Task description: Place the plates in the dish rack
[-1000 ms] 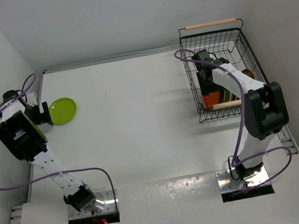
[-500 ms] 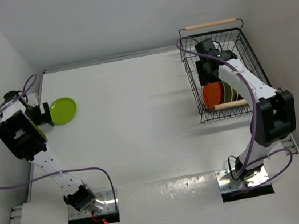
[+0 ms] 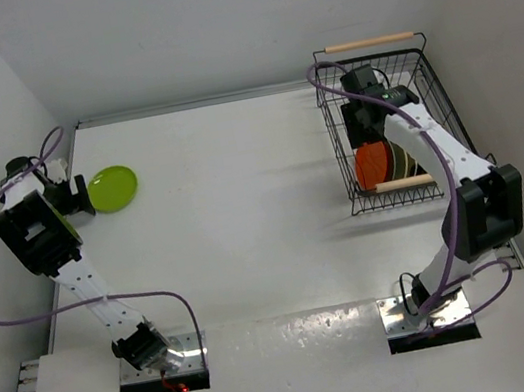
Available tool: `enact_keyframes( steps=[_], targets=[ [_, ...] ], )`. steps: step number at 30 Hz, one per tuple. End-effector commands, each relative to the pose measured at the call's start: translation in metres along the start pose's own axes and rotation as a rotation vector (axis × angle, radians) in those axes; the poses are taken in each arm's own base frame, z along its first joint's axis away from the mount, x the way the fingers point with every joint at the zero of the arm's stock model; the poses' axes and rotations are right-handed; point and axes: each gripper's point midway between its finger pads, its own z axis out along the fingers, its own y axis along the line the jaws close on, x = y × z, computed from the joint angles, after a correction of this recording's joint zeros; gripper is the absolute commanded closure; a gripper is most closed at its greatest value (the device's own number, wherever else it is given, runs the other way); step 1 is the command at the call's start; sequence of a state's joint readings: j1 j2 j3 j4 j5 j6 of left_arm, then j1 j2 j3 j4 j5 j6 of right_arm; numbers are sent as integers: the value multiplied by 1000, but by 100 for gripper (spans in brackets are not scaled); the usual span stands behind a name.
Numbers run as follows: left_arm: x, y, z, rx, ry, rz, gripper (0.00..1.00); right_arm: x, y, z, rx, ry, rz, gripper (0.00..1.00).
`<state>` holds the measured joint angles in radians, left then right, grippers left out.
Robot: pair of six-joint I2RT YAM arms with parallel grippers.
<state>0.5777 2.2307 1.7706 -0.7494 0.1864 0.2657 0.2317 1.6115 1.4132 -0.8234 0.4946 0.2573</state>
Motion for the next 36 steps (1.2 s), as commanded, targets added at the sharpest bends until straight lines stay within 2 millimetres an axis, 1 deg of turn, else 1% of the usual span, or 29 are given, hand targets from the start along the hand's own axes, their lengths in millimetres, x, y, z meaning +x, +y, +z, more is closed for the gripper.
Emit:
enact_keyframes(
  steps=[1, 3, 4, 5, 6, 7, 9, 10, 11, 12, 13, 15, 16, 17, 18, 20, 21, 22, 24, 25, 26, 27, 30, 31, 32, 33, 34, 35, 36],
  targets=[
    [-9, -12, 5, 80, -27, -3, 6, -28, -10, -34, 8, -123, 14, 29],
    [-16, -30, 4, 143, -43, 15, 6, -30, -8, -37, 8, -135, 5, 29],
    [-14, -31, 4, 146, -34, 12, 8, -30, -5, -39, 3, -140, -5, 29],
    [-15, -38, 4, 159, -36, 22, 9, -31, -5, -40, 7, -141, -9, 29],
    [-15, -37, 4, 159, -37, 31, 9, -30, -5, -41, 8, -142, -11, 29],
    [-18, -38, -5, 155, -47, 34, 11, -33, -3, -45, 4, -150, -15, 29],
    [-18, -39, -12, 154, -50, 56, 17, -32, -6, -47, 25, -148, -32, 29],
    [-16, -41, -22, 153, -52, 57, 17, -33, -6, -50, 31, -156, -37, 29],
    [-19, -41, -28, 148, -67, 71, 17, -33, -7, -51, 39, -158, -38, 29],
    [-17, -37, -31, 143, -70, 63, 17, -31, -8, -52, 46, -155, -46, 29],
    [-19, -42, -32, 169, -79, 63, 17, -31, -8, -52, 47, -156, -50, 29],
    [-31, -44, -38, 182, -114, 63, 17, -30, -7, -53, 36, -158, -49, 29],
    [-35, -49, -35, 196, -119, 63, 17, -30, -8, -53, 39, -159, -49, 29],
    [-38, -48, -34, 195, -122, 52, 17, -32, -6, -53, 36, -165, -44, 29],
    [-48, -58, -33, 202, -131, 54, 17, -32, -4, -55, 27, -165, -50, 29],
    [-47, -70, -11, 226, -96, 41, 15, -34, 0, -57, 21, -170, -56, 29],
    [-53, -75, -13, 227, -105, 54, 15, -35, 0, -57, 23, -171, -60, 29],
    [-46, -73, 4, 197, -63, 42, 15, -34, 1, -58, 21, -170, -69, 29],
    [-48, -71, 17, 139, -39, 49, 15, -35, -1, -60, 32, -174, -75, 29],
    [-44, -78, 27, 124, -11, 66, 15, -35, -3, -61, 39, -176, -74, 29],
    [-39, -70, 36, 87, 12, 65, 15, -35, -4, -63, 38, -180, -68, 29],
    [-37, -76, 41, 84, 26, 77, 17, -36, -6, -64, 42, -184, -65, 29],
    [-31, -79, 47, 83, 48, 83, 34, -37, -8, -72, 26, -202, -39, 28],
    [-31, -79, 47, 83, 48, 83, 41, -39, -8, -78, 12, -219, -28, 28],
    [-31, -81, 47, 94, 46, 82, 58, -40, -6, -80, -2, -227, -19, 28],
    [-32, -85, 47, 117, 40, 81, 71, -40, -3, -81, -20, -228, -15, 28],
    [-32, -88, 44, 130, 34, 82, 89, -41, -3, -85, -31, -237, -8, 28],
    [-35, -91, 36, 141, 18, 92, 100, -41, 0, -87, -48, -244, -6, 28],
    [-41, -97, 30, 178, -5, 103, 100, -41, 4, -90, -67, -251, -6, 28]
  ],
)
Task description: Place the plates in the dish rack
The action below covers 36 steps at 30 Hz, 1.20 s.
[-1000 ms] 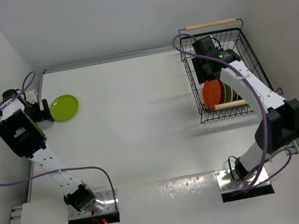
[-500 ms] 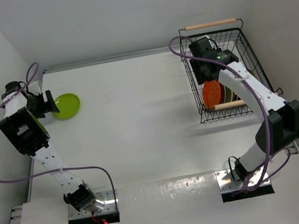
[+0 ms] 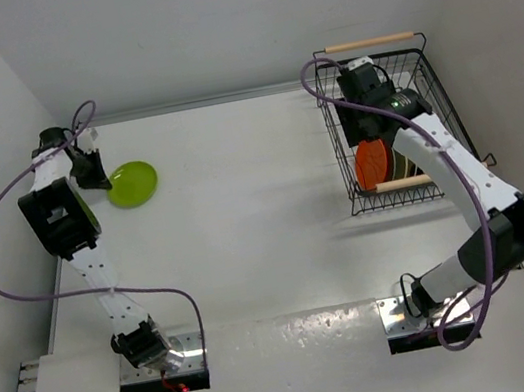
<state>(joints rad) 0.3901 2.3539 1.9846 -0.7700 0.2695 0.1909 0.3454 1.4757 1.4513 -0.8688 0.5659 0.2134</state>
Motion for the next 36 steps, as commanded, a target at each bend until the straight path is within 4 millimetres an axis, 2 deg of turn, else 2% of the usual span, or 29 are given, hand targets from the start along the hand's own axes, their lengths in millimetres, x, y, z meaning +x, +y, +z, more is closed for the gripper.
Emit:
enact_keyframes(
  steps=[1, 2, 4, 5, 6, 7, 8, 9, 10, 11, 12, 13, 14, 15, 16, 18, 19, 22, 23, 26, 27, 29, 30, 31, 32, 33, 36],
  targets=[
    [27, -10, 2, 68, 66, -16, 100, -26, 3, -25, -60, -102, 68, 28],
    [18, -20, -10, 88, 36, 14, 100, -25, 11, -27, -96, -103, 59, 28],
    [14, -45, -25, 182, 17, 41, 100, -26, 19, -31, -137, -110, 55, 28],
    [10, -60, -33, 218, 5, 77, 100, -25, 31, -34, -195, -109, 43, 24],
    [3, -79, -54, 274, -18, 100, 100, -25, 46, -39, -272, -109, 25, 22],
    [-1, -92, -65, 303, -34, 124, 100, -27, 53, -43, -309, -120, 21, 21],
    [-5, -106, -77, 331, -49, 140, 100, -23, 69, -49, -393, -115, 9, 19],
    [-11, -132, -89, 387, -71, 191, 100, -28, 83, -57, -468, -145, 4, 15],
    [-19, -149, -115, 406, -109, 236, 100, -28, 95, -65, -533, -155, 4, 13],
    [-25, -164, -130, 427, -134, 266, 100, -23, 105, -69, -569, -153, -6, 12],
    [-28, -191, -142, 462, -153, 326, 100, -28, 113, -77, -608, -185, 4, 10],
    [-30, -209, -156, 494, -173, 358, 100, -31, 122, -83, -664, -199, 13, 8],
    [-35, -227, -181, 510, -216, 401, 100, -31, 127, -86, -683, -201, 18, 8],
    [-35, -242, -191, 533, -235, 431, 100, -37, 130, -90, -695, -228, 27, 8],
    [-32, -269, -204, 576, -244, 475, 100, -39, 135, -94, -726, -237, 29, 7],
    [-28, -298, -227, 623, -272, 534, 100, -45, 140, -102, -747, -257, 41, 7],
    [-22, -322, -244, 653, -293, 590, 100, -49, 141, -105, -754, -269, 51, 7],
    [-12, -357, -275, 723, -342, 678, 100, -52, 148, -114, -793, -274, 90, 7],
    [-3, -371, -290, 745, -363, 736, 100, -56, 154, -121, -827, -298, 108, 7],
    [11, -393, -314, 804, -399, 825, 100, -60, 160, -124, -856, -338, 147, 9],
    [17, -397, -323, 820, -416, 849, 100, -63, 162, -126, -865, -350, 172, 9],
    [23, -403, -331, 840, -429, 874, 100, -55, 164, -121, -870, -338, 188, 13],
    [28, -407, -333, 852, -422, 884, 100, -60, 167, -126, -894, -355, 208, 15],
    [31, -409, -339, 855, -441, 907, 100, -56, 171, -128, -919, -348, 205, 17],
    [36, -409, -332, 850, -414, 904, 100, -51, 175, -130, -942, -345, 202, 22],
    [39, -413, -337, 858, -422, 916, 100, -57, 180, -143, -1003, -386, 198, 24],
    [41, -413, -334, 865, -411, 913, 100, -49, 196, -148, -1061, -400, 181, 33]
  ],
)
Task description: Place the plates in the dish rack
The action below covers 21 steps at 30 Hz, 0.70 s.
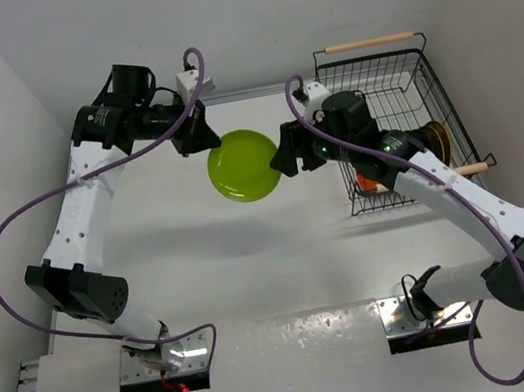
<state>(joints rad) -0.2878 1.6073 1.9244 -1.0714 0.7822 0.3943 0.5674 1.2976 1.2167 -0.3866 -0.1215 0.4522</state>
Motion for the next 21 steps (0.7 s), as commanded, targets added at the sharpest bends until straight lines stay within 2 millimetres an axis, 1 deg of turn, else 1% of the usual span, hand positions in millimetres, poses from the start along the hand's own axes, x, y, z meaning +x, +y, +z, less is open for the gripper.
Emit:
enact_keyframes(
  steps=[1, 2, 3, 5, 6, 7, 8, 9, 10, 11, 12, 13, 14, 15, 16, 17, 18, 19, 20, 21],
  targets=[
    [-10, -17, -6, 45, -42, 49, 100, -17, 42, -2, -168, -100, -21, 35],
    [-12, -22, -4, 67, -48, 54, 100, -18, 43, -2, -171, -102, -21, 38],
    [-13, -24, -4, 76, -53, 54, 100, -16, 43, 3, -157, -96, -19, 48],
    [-17, -27, -5, 91, -68, 61, 100, -18, 48, 6, -170, -97, -15, 64],
    [-18, -29, -5, 101, -73, 61, 100, -16, 53, 9, -181, -94, -19, 80],
    [-17, -27, -5, 91, -68, 61, 100, -19, 55, 8, -181, -105, -24, 88],
    [-16, -25, -5, 78, -61, 61, 100, -22, 53, 8, -161, -120, -23, 96],
    [-12, -20, -3, 59, -44, 30, 100, -25, 53, 5, -149, -138, -25, 100],
    [-10, -8, -3, -6, -24, 27, 74, -38, 42, 0, -83, -199, -16, 100],
    [-6, 2, -4, -50, -11, 10, 51, -38, 36, -1, -50, -210, -12, 100],
    [-5, 9, -5, -91, -1, 1, 28, -41, 30, -7, -16, -224, -12, 100],
    [2, 31, -13, -198, 26, -43, 0, -48, 4, -14, 137, -256, -14, 100],
    [1, 45, -19, -266, 22, -53, 0, -51, -9, -18, 211, -262, -27, 100],
    [9, 62, -27, -347, 32, -113, 0, -61, -21, -26, 291, -251, -27, 100],
    [16, 84, -40, -475, 61, -135, 0, -59, -61, -42, 524, -236, -51, 100],
    [20, 99, -49, -554, 67, -154, 0, -62, -81, -58, 628, -208, -57, 100],
    [29, 118, -62, -643, 77, -203, 0, -70, -99, -65, 743, -205, -68, 100],
    [39, 133, -79, -759, 111, -230, 0, -61, -118, -81, 853, -135, -114, 100],
    [46, 143, -87, -810, 125, -241, 0, -74, -137, -99, 947, -158, -94, 100],
    [59, 151, -98, -857, 143, -281, 0, -70, -147, -98, 988, -125, -105, 100]
  ],
)
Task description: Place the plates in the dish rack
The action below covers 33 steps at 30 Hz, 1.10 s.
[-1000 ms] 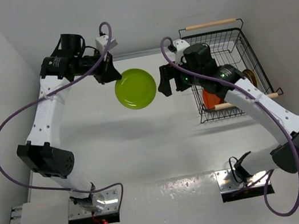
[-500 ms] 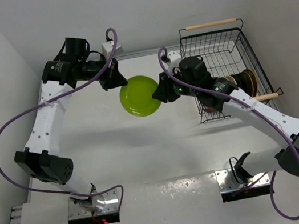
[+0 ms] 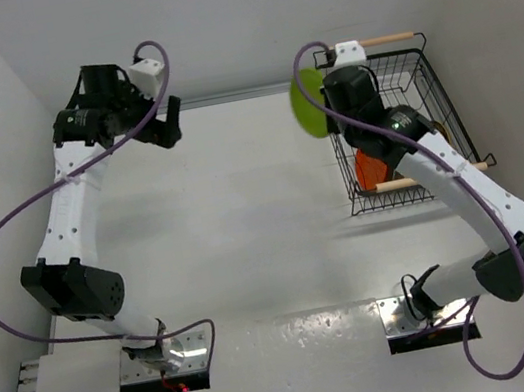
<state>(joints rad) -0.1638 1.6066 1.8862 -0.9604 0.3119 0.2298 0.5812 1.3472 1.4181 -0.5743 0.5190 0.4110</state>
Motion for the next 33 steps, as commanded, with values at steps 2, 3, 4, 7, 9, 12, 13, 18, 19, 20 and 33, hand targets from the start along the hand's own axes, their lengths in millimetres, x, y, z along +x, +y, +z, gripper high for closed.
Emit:
enact_keyframes(
  steps=[2, 3, 4, 7, 9, 12, 13, 18, 19, 20, 33],
  targets=[
    [24, 73, -16, -323, 54, -123, 0, -10, -112, -9, 476, 47, -117, 100],
    [35, 75, -12, -317, 78, -138, 0, -9, -118, -8, 497, 58, -134, 100],
    [41, 79, -15, -320, 83, -152, 0, -4, -128, -3, 532, 87, -146, 100],
    [55, 76, -11, -279, 101, -177, 0, 13, -149, 14, 552, 173, -139, 100],
    [56, 78, -13, -278, 94, -183, 0, 31, -154, 20, 541, 239, -129, 100],
    [61, 82, -17, -284, 95, -196, 0, 57, -149, 39, 470, 321, -112, 100],
    [62, 85, -18, -291, 96, -202, 0, 73, -149, 41, 460, 359, -116, 100],
    [67, 87, -18, -276, 97, -218, 0, 117, -141, 63, 401, 468, -104, 100],
    [70, 85, -16, -264, 102, -221, 0, 121, -139, 66, 395, 478, -109, 100],
    [70, 84, -16, -264, 102, -221, 0, 129, -138, 70, 396, 500, -119, 100],
    [75, 89, -17, -267, 108, -236, 0, 163, -137, 87, 466, 594, -173, 100]
  ],
)
